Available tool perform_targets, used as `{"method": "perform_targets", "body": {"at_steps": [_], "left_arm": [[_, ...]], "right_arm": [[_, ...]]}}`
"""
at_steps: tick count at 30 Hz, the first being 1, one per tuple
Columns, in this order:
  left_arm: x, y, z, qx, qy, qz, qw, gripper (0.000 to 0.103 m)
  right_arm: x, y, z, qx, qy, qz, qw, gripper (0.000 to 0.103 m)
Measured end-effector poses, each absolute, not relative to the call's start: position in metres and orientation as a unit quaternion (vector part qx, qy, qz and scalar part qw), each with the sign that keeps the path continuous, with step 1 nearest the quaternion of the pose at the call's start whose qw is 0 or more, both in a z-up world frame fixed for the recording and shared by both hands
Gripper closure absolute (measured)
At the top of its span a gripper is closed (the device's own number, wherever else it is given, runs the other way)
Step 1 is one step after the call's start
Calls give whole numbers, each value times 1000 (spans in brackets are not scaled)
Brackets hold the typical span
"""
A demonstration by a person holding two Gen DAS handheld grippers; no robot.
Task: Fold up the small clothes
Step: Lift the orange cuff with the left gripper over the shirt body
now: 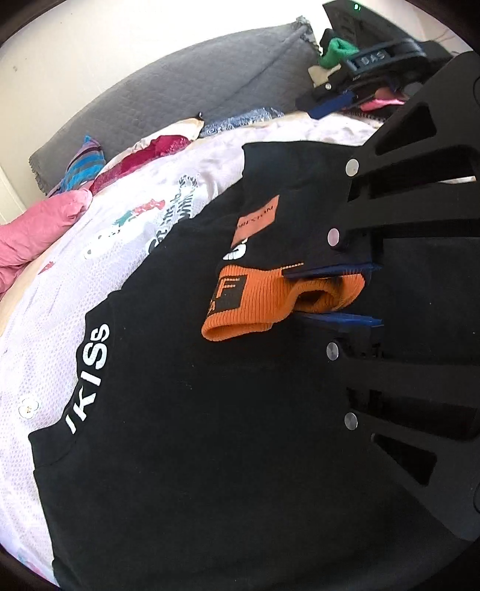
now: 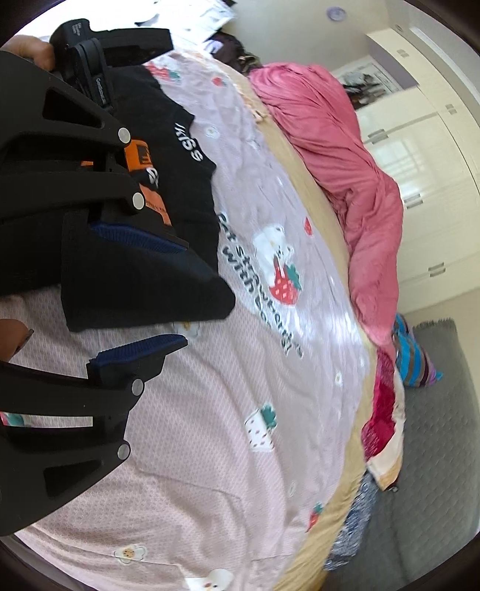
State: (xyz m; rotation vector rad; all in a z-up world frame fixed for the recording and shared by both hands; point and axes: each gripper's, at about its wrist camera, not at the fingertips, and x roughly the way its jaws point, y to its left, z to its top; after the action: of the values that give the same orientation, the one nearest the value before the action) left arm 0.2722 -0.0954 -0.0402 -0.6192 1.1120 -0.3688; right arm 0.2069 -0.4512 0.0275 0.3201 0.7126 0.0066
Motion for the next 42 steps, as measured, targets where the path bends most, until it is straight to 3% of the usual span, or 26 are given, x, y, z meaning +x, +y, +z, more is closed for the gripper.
{"method": "perform_targets", "body": {"at_steps": [19,42], "left_arm": [[200,-9,80,-243,363,-190,879,98],[189,43,54,-225,369,-118,894,96]], "right_arm": [[211,-461,18,178,361,-13,915,59],[206,-397,24,84,349,36,933,59]]}}
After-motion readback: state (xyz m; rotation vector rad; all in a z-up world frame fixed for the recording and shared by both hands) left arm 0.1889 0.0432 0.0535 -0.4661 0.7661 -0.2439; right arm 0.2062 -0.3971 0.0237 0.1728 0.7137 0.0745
